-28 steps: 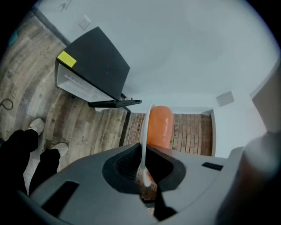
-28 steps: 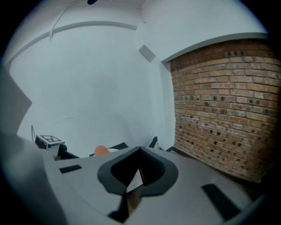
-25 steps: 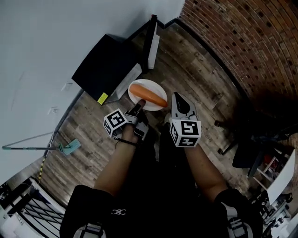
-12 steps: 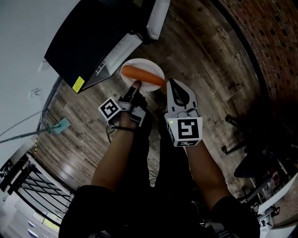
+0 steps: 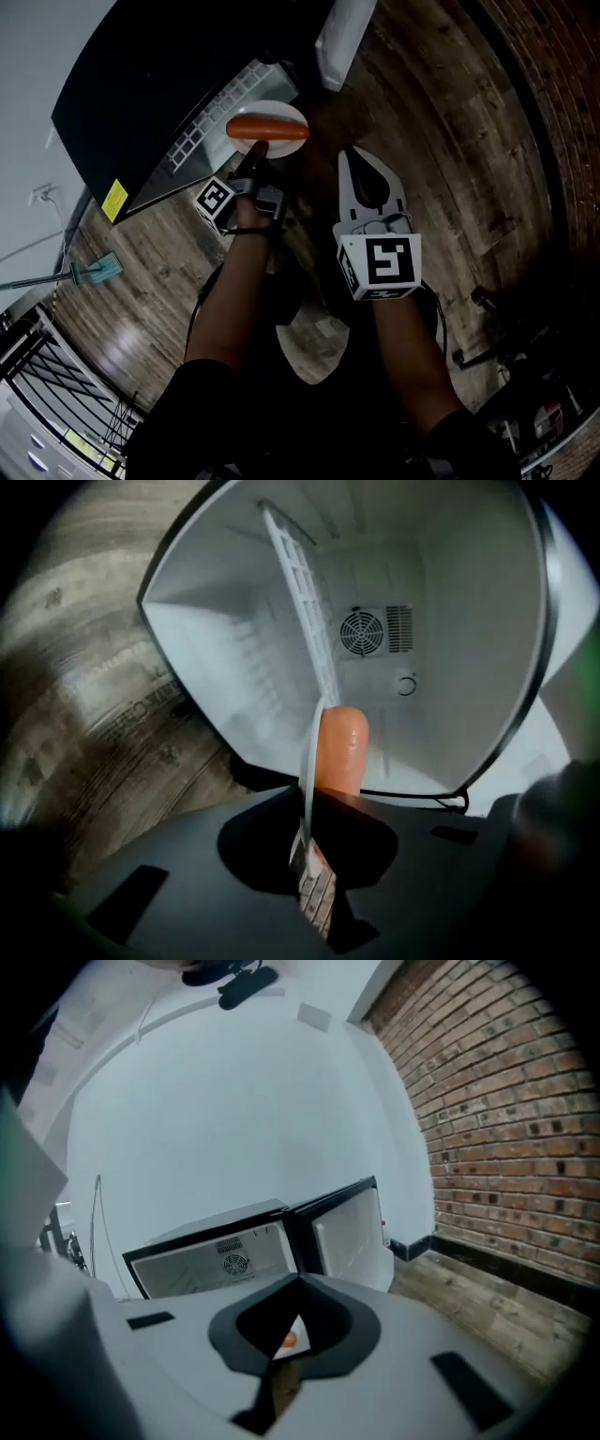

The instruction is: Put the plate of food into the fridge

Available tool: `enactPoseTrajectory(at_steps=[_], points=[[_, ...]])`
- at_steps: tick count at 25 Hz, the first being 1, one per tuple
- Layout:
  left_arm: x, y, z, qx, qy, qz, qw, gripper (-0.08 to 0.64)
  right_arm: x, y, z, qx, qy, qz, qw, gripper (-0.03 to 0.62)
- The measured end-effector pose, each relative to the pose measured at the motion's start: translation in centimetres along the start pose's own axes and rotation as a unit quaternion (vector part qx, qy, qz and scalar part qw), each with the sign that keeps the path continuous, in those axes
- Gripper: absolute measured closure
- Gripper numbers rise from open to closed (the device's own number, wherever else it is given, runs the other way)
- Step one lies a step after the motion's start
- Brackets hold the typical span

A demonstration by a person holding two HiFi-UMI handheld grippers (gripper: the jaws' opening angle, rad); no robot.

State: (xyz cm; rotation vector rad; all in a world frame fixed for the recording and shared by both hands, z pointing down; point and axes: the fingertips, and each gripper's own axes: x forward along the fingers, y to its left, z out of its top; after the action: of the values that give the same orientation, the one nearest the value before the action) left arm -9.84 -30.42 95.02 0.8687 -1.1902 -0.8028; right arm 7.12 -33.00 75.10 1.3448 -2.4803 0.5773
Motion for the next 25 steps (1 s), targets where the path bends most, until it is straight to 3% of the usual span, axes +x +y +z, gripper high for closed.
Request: enactPoseTrajectory(at_steps=[5, 12, 17, 21, 25], points=[[7.0, 5.1, 3.8, 0.003, -0.012, -0.005, 0.9999, 0.532, 6.4, -0.4, -1.3, -0.084, -0.036, 0.044, 0.995, 0.578], [12.6, 7.1, 10.7, 0.037, -0.042, -0.013, 0.9984, 0.532, 9.9, -2.4, -2.7, -0.126, -0.054, 0.047, 0.989, 0.578], [14.5, 8.9, 15.5, 0.007, -0.079, -0.024, 0.9966, 0.528, 9.3, -3.7, -2.6, -0.132, -0.059, 0.024, 0.989, 0.578], [15.0, 10.4, 15.7, -0.038, -0.095, -0.021, 0.9946, 0.526, 8.1, -3.8, -2.1, -0.132, -0.065, 0.01, 0.989, 0.578], [15.9, 10.4, 17.2, -0.067, -0.129, -0.055, 0.9879, 0.526, 7.1, -3.8, -1.9, -0.142, -0.065, -0.005, 0.988, 0.578]])
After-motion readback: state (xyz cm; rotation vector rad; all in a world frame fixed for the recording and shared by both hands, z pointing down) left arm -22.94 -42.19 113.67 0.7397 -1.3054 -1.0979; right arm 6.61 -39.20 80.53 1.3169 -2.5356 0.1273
